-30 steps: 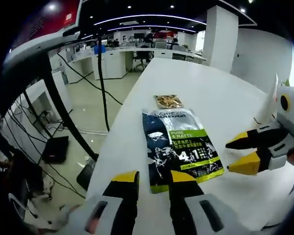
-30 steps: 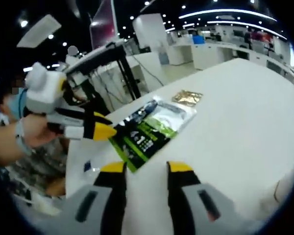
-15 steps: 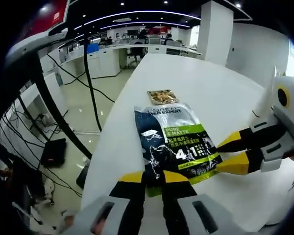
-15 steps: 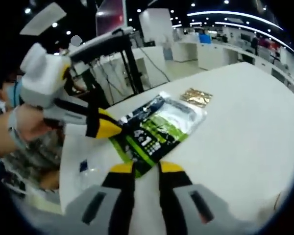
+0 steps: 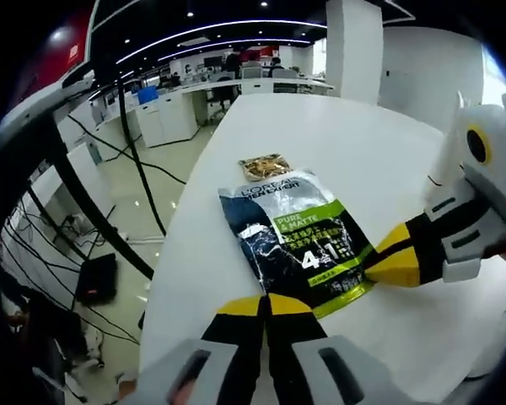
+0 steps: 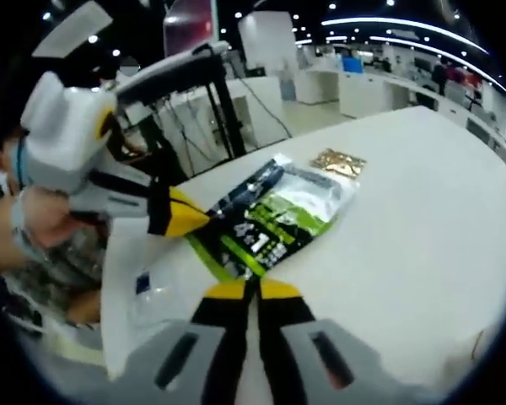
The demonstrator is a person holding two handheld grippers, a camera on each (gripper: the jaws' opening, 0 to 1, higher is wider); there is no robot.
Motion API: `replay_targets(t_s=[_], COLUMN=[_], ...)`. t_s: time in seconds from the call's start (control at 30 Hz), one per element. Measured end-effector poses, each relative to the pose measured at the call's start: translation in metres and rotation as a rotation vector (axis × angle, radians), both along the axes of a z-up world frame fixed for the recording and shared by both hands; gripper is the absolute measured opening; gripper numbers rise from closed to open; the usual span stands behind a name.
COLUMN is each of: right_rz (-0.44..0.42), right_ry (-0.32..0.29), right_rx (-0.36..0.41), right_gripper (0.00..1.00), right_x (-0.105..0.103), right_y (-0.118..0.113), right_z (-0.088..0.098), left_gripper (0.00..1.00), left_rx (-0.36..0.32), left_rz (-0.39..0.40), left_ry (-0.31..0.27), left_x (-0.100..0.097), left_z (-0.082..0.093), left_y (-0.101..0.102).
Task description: Arrange the skincare products in the storage area until every visible bottle or jar stands upright without overlapping.
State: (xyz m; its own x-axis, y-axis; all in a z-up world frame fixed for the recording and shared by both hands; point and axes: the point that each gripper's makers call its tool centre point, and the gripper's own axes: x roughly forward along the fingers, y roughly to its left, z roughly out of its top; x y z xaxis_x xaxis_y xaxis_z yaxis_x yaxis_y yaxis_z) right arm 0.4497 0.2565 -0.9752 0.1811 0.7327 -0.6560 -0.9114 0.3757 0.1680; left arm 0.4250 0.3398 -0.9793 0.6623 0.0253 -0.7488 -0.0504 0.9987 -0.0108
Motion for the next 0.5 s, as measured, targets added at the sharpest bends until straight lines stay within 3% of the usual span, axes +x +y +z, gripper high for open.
replay_targets(t_s=[0.3, 0.5], right_rz=[-0.003, 0.021], right_ry=[-0.022, -0.084], right_rx=[-0.002, 0.011], right_gripper=[0.0, 0.0], right_x=[-0.001, 0.002], right_y=[-0.01, -0.014], right_z=[0.006, 0.017], left_gripper=[0.0, 0.0], left_rx=[0.007, 0.014], left_rz=[-0.015, -0.017], left_ry=[-0.061, -0.091], left_x=[-0.002, 0.002], left_z=[0.013, 0.023], left_y=[-0.011, -0.014])
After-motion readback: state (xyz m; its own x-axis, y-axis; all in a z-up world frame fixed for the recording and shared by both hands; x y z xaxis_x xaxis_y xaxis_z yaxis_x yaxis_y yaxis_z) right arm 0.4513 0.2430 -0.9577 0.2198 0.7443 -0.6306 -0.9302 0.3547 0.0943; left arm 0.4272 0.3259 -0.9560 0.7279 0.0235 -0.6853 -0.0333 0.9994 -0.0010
